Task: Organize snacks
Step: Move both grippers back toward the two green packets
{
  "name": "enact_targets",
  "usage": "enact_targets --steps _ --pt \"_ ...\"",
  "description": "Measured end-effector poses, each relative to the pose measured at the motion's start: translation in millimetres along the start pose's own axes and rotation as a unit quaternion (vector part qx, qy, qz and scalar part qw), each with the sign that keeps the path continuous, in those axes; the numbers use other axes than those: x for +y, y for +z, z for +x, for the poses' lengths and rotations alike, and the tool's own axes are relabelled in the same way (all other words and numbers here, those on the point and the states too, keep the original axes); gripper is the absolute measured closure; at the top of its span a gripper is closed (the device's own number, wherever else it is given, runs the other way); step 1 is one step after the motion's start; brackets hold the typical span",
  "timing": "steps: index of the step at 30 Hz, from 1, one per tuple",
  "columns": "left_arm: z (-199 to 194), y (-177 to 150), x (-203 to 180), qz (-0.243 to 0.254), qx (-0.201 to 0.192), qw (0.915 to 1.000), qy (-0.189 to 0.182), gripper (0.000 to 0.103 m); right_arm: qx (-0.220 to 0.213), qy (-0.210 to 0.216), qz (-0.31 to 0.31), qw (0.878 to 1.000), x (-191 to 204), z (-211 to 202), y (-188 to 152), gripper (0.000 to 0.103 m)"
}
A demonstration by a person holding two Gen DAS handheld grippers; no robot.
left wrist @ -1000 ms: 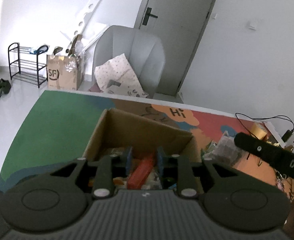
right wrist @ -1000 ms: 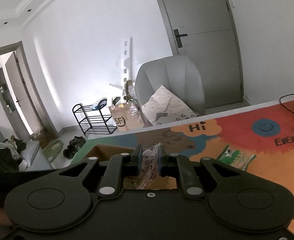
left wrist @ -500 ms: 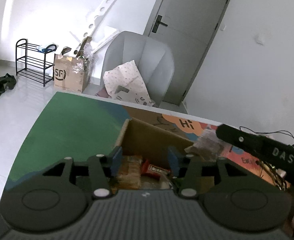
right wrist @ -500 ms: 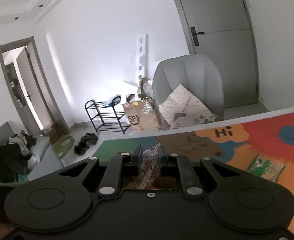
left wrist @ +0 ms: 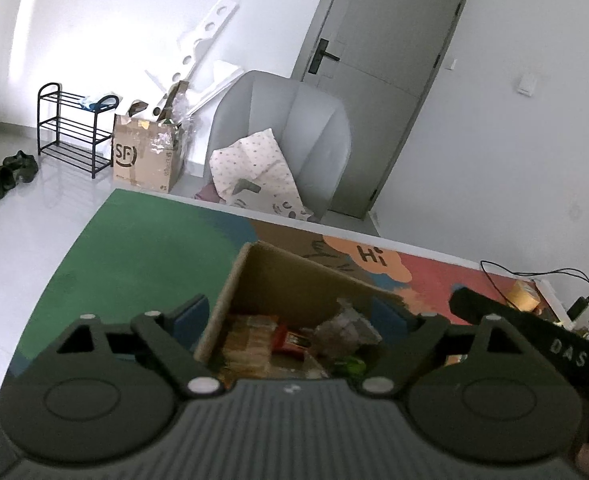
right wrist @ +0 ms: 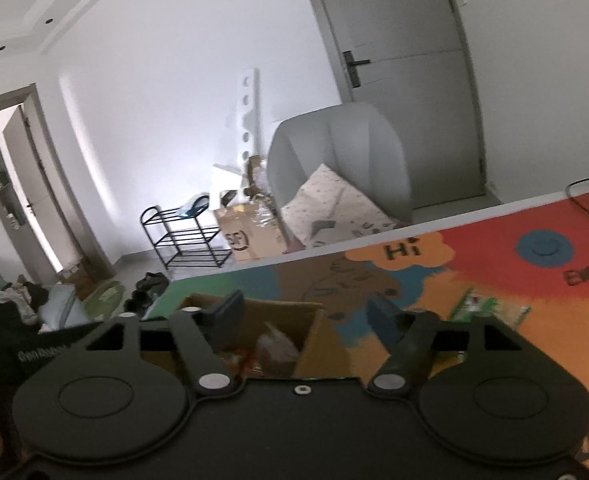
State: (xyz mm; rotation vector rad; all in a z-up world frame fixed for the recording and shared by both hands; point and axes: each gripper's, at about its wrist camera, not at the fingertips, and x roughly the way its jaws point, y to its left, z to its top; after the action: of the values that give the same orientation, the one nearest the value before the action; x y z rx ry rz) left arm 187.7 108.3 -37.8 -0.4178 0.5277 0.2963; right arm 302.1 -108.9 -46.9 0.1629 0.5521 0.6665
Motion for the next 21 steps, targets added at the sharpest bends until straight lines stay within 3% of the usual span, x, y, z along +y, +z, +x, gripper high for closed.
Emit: enact_targets --steps 8,21 --pt "0.8 -8.0 -27.7 0.021 0.002 0.9997 -0.015 0.010 0.002 -0.035 0.017 0.999 -35.2 -17.6 -5.3 0.014" --pt "4.1 -26.0 -79.2 0.058 0.021 0.9978 -0.026 0.005 0.018 -0.061 0.046 0.997 -82.8 -43.3 -22.4 0.000"
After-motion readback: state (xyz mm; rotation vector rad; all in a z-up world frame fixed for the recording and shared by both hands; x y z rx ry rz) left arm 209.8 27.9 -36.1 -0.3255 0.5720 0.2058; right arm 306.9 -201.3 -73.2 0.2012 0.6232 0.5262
